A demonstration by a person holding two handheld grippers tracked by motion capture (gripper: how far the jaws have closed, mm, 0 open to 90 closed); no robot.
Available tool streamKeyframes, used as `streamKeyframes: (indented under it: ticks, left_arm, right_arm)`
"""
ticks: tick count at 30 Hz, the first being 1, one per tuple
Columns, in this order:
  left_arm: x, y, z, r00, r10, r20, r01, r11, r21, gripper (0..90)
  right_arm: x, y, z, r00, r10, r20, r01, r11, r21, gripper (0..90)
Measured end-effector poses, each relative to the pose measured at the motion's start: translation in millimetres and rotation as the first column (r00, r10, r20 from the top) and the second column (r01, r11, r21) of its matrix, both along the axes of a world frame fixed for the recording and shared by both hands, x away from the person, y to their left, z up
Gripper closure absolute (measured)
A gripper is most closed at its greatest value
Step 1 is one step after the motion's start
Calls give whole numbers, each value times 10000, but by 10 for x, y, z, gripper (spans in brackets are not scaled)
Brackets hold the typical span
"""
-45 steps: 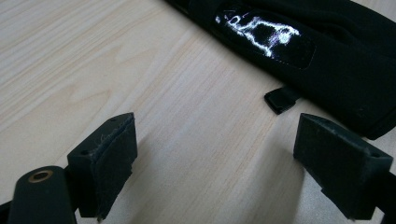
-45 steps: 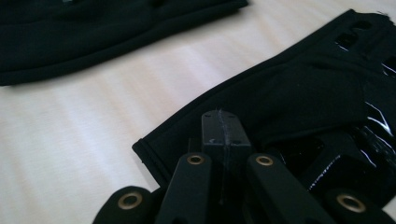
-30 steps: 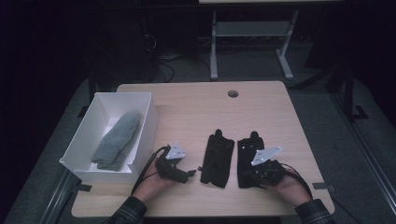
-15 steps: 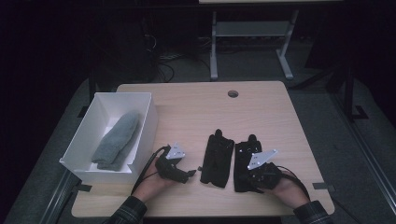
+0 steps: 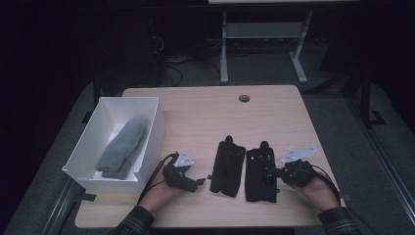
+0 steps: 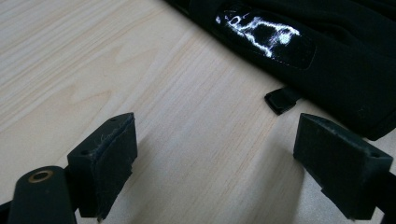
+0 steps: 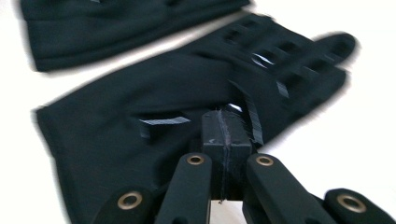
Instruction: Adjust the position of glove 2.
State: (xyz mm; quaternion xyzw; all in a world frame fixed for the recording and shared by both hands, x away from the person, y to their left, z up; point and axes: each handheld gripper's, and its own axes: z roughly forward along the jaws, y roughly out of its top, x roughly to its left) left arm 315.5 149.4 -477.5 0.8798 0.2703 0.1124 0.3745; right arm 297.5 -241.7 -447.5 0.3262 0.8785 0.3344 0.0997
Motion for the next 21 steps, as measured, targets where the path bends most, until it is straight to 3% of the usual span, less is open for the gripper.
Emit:
streamKeyframes:
  ticks: [3,8,21]
  left_arm:
    - [2,-3,-1,10000,13,0,-13,10000,-19,128]
    - [5,-5,-2,10000,21,21,-21,10000,-23,128]
    - [8,-5,8,10000,73,-30,-73,10000,49,128]
  right_arm:
    - [59,-105,-50,9990,-373,-229,372,9993,-19,900]
    - [111,-118,-138,9978,-304,-597,293,9994,-193,900]
    - [124,73,-138,9984,194,-523,-205,9996,-190,900]
